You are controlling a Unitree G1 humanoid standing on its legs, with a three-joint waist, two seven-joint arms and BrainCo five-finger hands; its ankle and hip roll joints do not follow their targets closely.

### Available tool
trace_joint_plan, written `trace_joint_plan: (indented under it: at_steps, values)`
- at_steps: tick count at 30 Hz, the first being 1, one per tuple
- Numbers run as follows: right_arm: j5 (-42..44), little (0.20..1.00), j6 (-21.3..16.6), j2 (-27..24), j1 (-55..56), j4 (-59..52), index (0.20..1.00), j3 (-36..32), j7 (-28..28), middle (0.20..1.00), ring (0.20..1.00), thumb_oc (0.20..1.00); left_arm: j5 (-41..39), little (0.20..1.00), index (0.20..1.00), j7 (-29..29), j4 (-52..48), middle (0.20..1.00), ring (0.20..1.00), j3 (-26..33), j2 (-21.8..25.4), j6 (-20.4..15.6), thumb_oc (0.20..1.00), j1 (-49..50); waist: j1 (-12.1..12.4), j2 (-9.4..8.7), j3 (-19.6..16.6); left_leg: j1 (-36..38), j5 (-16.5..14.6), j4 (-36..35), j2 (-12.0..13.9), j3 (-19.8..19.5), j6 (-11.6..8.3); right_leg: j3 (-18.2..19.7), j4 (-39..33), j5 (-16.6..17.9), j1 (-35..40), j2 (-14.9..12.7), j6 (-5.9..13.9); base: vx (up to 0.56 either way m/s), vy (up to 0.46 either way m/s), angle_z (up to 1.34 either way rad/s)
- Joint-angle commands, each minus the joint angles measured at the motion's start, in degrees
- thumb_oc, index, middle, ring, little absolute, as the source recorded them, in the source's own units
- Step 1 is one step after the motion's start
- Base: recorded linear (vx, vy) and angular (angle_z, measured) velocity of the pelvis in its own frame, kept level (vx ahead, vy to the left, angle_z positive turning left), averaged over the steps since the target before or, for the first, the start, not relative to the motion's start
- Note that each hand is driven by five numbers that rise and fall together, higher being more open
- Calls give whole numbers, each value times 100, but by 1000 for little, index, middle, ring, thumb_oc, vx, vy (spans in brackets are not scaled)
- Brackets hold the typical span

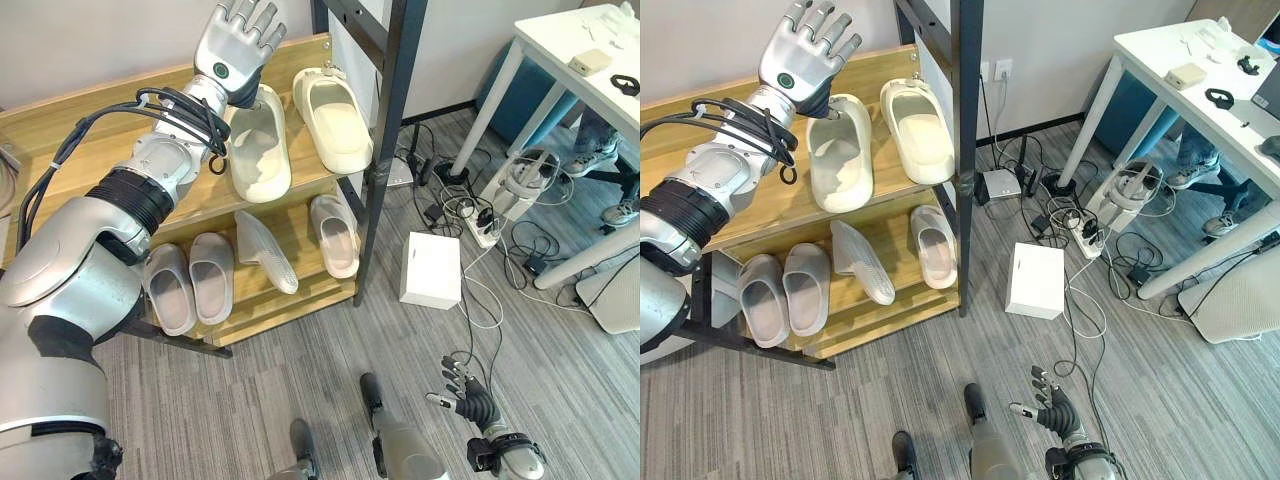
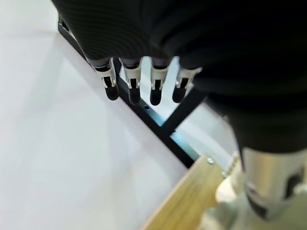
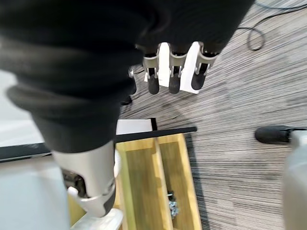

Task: Arrange the slippers neatly on the shoe rack.

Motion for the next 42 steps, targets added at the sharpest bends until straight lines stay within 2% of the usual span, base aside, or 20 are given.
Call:
trace_joint_plan:
  at_steps: [1, 3, 5, 6, 7, 8, 10, 15, 17, 19, 20, 26, 27, 29, 30, 35, 37, 39, 41, 42]
  values:
    - [112, 1000, -77, -113, -115, -38, 1000, -261, 37, 1000, 1000, 1000, -146, 1000, 1000, 77, 89, 1000, 1000, 640, 120, 175, 1000, -450, 119, 83, 93, 360, -1082, -1, -94, -313, 291, -326, -26, -1517, 802, -45, 511, -50, -31, 29]
    - [79, 1000, 3, 38, -173, 20, 1000, -302, -2, 1000, 1000, 1000, -573, 1000, 1000, 20, -749, 1000, 1000, 1315, 256, 28, 1000, 38, 229, 46, 46, 337, -1039, -1, -111, -403, 293, -413, -26, -1516, 840, -52, 482, -60, -28, 22]
    - [79, 1000, 3, 24, -169, 19, 1000, -297, -3, 1000, 1000, 1000, -566, 1000, 1000, 8, -774, 1000, 1000, 1344, 268, 33, 1000, 67, 216, 58, 42, 338, -1040, -1, -110, -407, 293, -417, -26, -1517, 842, -52, 482, -36, -17, 20]
    - [-31, 1000, 166, 245, -196, 51, 1000, -409, -61, 1000, 1000, 1000, -1859, 1000, 1000, -204, -1737, 1000, 1000, 2762, 95, -502, 1000, 1402, 368, 19, -1, 387, -1018, -1, -119, -492, 292, -502, -26, -1544, 944, -46, 434, -53, -30, 21]
    - [-92, 1000, 233, 319, -212, 99, 1000, -444, -96, 1000, 1000, 1000, -2435, 1000, 1000, -238, -1998, 1000, 1000, 3219, -71, -704, 1000, 1902, 416, 17, -25, 391, -1007, -1, -121, -516, 294, -534, -26, -1551, 968, -52, 418, -39, -29, 14]
    - [-91, 1000, 233, 315, -212, 99, 1000, -441, -96, 1000, 1000, 1000, -2433, 1000, 1000, -241, -2005, 1000, 1000, 3227, -69, -702, 1000, 1911, 409, 20, -44, 368, -999, -1, -126, -518, 296, -536, -26, -1546, 947, -56, 419, -7, -8, 6]
    - [-314, 1000, 461, 507, -383, 340, 1000, -466, -220, 1000, 1000, 1000, -4231, 1000, 1000, -535, -2422, 1000, 1000, 3961, -728, -1251, 1000, 3263, 561, 33, -95, 411, -972, -1, -148, -601, 310, -618, -26, -1569, 1027, -52, 380, -16, 3, 28]
    - [-349, 1000, 682, 666, -834, 674, 1000, -377, -374, 1000, 1000, 1000, -5512, 1000, 1000, -964, -2498, 1000, 1000, 3825, -1346, -1440, 1000, 4146, 698, 47, -218, 393, -924, -1, -175, -744, 327, -737, -26, -1582, 1077, -70, 355, -8, 4, 22]
    - [-356, 1000, 832, 750, -1090, 840, 1000, -226, -438, 1000, 1000, 1000, -6432, 1000, 1000, -1306, -2407, 1000, 1000, 3568, -1639, -1430, 1000, 4427, 738, 78, -306, 423, -933, -1, -188, -777, 332, -779, -26, -1588, 1119, -79, 354, 6, 8, 8]
    - [-321, 1000, 947, 800, -1224, 892, 1000, -142, -473, 1000, 1000, 1000, -7327, 1000, 1000, -1501, -2177, 1000, 1000, 3411, -1847, -1345, 1000, 4417, 723, 101, -361, 437, -944, -1, -187, -775, 334, -795, -26, -1599, 1143, -85, 358, 10, 13, 4]
    - [-321, 1000, 947, 800, -1224, 892, 1000, -142, -473, 1000, 1000, 1000, -7327, 1000, 1000, -1502, -2176, 1000, 1000, 3411, -1847, -1345, 1000, 4417, 723, 101, -360, 438, -944, -1, -187, -775, 334, -795, -26, -1599, 1143, -85, 358, 10, 8, 4]
    - [-232, 1000, 1142, 892, -1598, 1092, 1000, 10, -595, 1000, 1000, 1000, -8720, 1000, 1000, -1632, -1926, 1000, 1000, 3153, -2166, -1277, 1000, 4266, 697, 152, -436, 482, -952, -1, -185, -746, 332, -776, -26, -1614, 1161, -88, 360, 5, 4, -3]
    - [-164, 1000, 1207, 942, -1806, 1220, 1000, 129, -660, 1000, 1000, 1000, -9075, 1000, 1000, -1611, -1782, 1000, 1000, 3015, -2401, -1247, 1000, 4025, 667, 170, -477, 498, -960, -1, -189, -728, 325, -767, -26, -1618, 1167, -95, 358, 14, 9, -3]
    - [-164, 1000, 1207, 942, -1806, 1220, 1000, 129, -660, 1000, 1000, 1000, -9075, 1000, 1000, -1611, -1782, 1000, 1000, 3015, -2401, -1247, 1000, 4025, 668, 170, -476, 499, -960, -1, -189, -728, 325, -766, -26, -1618, 1168, -95, 358, 13, 3, -4]
    - [-125, 1000, 1248, 990, -1959, 1374, 1000, 221, -723, 1000, 1000, 1000, -9304, 1000, 1000, -1539, -1553, 1000, 1000, 2965, -2709, -1242, 1000, 3802, 633, 190, -503, 511, -970, -1, -192, -708, 318, -757, -26, -1624, 1177, -96, 356, 16, 0, -4]
    - [-88, 1000, 1263, 1023, -2045, 1423, 1000, 268, -757, 1000, 1000, 1000, -9486, 1000, 1000, -1469, -1458, 1000, 1000, 2966, -2926, -1259, 1000, 3690, 615, 198, -511, 523, -975, -1, -192, -695, 315, -746, -26, -1628, 1185, -94, 356, 3, -2, -2]
    - [-45, 1000, 1266, 1077, -2169, 1565, 1000, 333, -798, 1000, 1000, 1000, -9622, 1000, 1000, -1365, -1205, 1000, 1000, 3002, -3272, -1290, 1000, 3505, 574, 216, -511, 532, -974, -1, -191, -682, 309, -725, -26, -1635, 1184, -97, 348, 0, 0, 0]
    - [-32, 1000, 1260, 1095, -2223, 1618, 1000, 360, -816, 1000, 1000, 1000, -9576, 1000, 1000, -1311, -1136, 1000, 1000, 3030, -3410, -1315, 1000, 3436, 559, 224, -515, 538, -974, -1, -195, -677, 305, -722, -26, -1638, 1186, -96, 347, 0, 0, 0]
    - [-7, 1000, 1183, 1080, -2264, 1720, 1000, 385, -835, 1000, 1000, 1000, -8914, 1000, 1000, -1116, -663, 1000, 1000, 3091, -3424, -1300, 1000, 3045, 526, 236, -517, 535, -971, -1, -197, -677, 300, -718, -26, -1636, 1184, -102, 342, 0, -4, 2]
    - [-7, 1000, 1183, 1080, -2264, 1720, 1000, 385, -835, 1000, 1000, 1000, -8914, 1000, 1000, -1116, -663, 1000, 1000, 3091, -3424, -1300, 1000, 3045, 526, 236, -517, 535, -971, -1, -197, -677, 300, -718, -26, -1636, 1185, -102, 342, 0, 0, 0]
